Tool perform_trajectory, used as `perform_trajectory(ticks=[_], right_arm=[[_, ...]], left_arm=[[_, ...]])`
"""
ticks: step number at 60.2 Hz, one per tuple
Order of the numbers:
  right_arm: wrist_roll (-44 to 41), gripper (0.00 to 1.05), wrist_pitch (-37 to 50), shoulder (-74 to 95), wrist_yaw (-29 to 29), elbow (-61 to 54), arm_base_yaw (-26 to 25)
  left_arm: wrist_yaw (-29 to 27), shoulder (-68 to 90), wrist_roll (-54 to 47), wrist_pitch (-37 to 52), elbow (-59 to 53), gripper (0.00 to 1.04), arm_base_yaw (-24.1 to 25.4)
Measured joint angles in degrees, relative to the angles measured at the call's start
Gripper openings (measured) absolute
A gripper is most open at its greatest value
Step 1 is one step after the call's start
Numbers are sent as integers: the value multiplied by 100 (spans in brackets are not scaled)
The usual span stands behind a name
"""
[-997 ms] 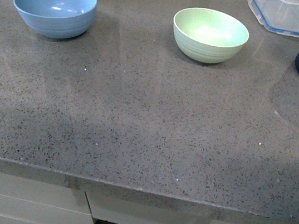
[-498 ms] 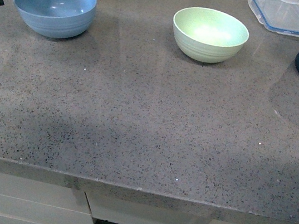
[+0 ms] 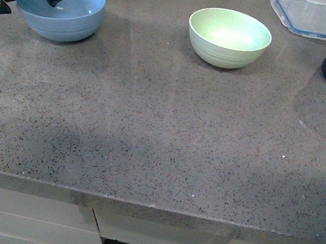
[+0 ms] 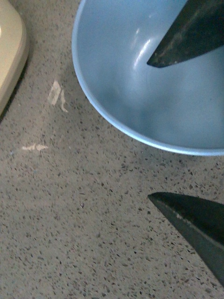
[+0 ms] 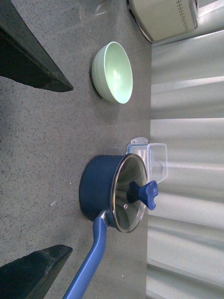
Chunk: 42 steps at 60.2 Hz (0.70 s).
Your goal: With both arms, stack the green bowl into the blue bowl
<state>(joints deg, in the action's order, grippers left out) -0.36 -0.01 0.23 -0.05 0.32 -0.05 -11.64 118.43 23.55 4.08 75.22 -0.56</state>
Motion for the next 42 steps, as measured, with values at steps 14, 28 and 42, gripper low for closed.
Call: perform_trajectory(ticks=[14, 28, 42], right_arm=[[0, 95, 0, 0, 0, 0, 0], [0, 95, 0, 0, 0, 0, 0], [0, 95, 0, 0, 0, 0, 0]], left_arm=[[-181, 26, 216, -133, -46, 20, -4], [-232, -212, 81, -144, -50, 5, -160], [-170, -352, -98, -334, 319, 5, -494]])
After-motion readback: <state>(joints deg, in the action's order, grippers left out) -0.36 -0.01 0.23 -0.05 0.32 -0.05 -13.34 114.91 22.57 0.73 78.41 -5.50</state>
